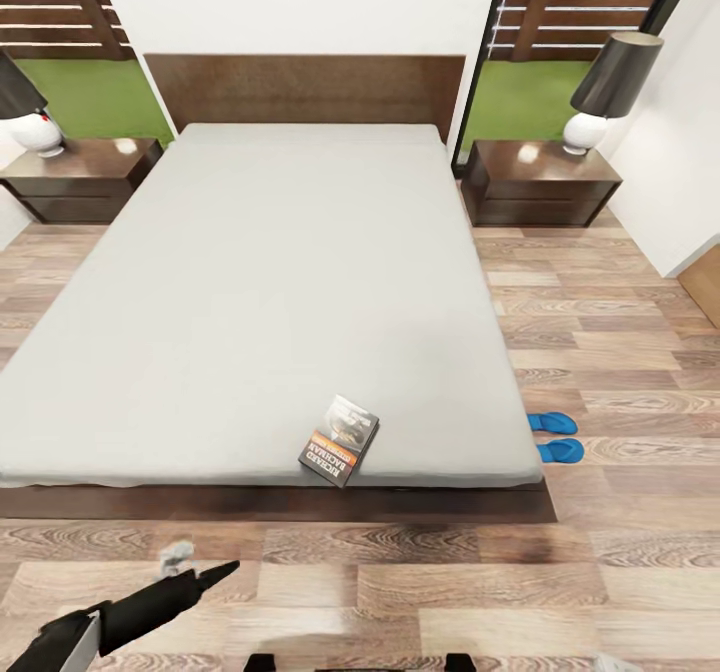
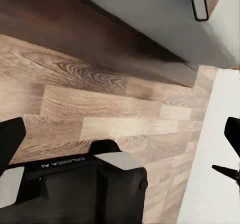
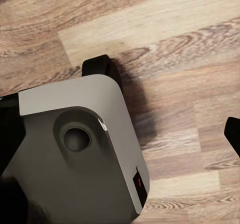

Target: In the bedroom, move the book from the bed onto either nightstand, and place the two sandals side by side next to the bed.

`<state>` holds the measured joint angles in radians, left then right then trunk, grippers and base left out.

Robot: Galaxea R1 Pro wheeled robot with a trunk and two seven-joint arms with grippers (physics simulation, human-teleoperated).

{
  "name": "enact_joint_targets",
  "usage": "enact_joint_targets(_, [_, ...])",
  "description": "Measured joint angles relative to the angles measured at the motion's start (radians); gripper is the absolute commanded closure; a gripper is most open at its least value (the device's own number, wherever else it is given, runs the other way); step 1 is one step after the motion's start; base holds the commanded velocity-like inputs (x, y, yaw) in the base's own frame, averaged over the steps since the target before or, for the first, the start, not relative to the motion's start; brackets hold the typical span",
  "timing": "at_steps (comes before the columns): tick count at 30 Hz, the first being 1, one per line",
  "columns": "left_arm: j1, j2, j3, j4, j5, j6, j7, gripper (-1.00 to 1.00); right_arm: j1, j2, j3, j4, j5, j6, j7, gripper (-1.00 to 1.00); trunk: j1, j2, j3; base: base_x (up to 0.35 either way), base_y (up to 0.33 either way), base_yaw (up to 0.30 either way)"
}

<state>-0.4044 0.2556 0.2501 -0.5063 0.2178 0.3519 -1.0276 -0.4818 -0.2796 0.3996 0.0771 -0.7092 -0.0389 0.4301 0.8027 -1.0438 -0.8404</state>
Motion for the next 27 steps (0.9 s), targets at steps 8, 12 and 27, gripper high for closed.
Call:
enact_joint_targets(8, [0.007,-0.030,-0.062,0.220,-0.077,-0.296,0.007,-1.00,0.000,0.000,0.000,0.000,0.000,0.000,0.000,-1.00,-0.031,0.056,0.025,0.000,0.000,0.000])
enact_joint_targets(12, [0.008,-0.032,-0.068,0.276,-0.098,-0.361,0.035,-1.00,0.000,0.000,0.001,0.000,0.004,-0.002,0.000,-1.00,-0.046,0.084,0.038,0.000,0.000,0.000])
enact_joint_targets(27, [0.008,-0.037,-0.004,0.290,-0.092,-0.400,0.095,-1.00,-0.001,0.006,0.001,-0.355,0.012,0.098,0.185,-1.00,-0.065,0.119,0.054,0.000,0.000,0.000])
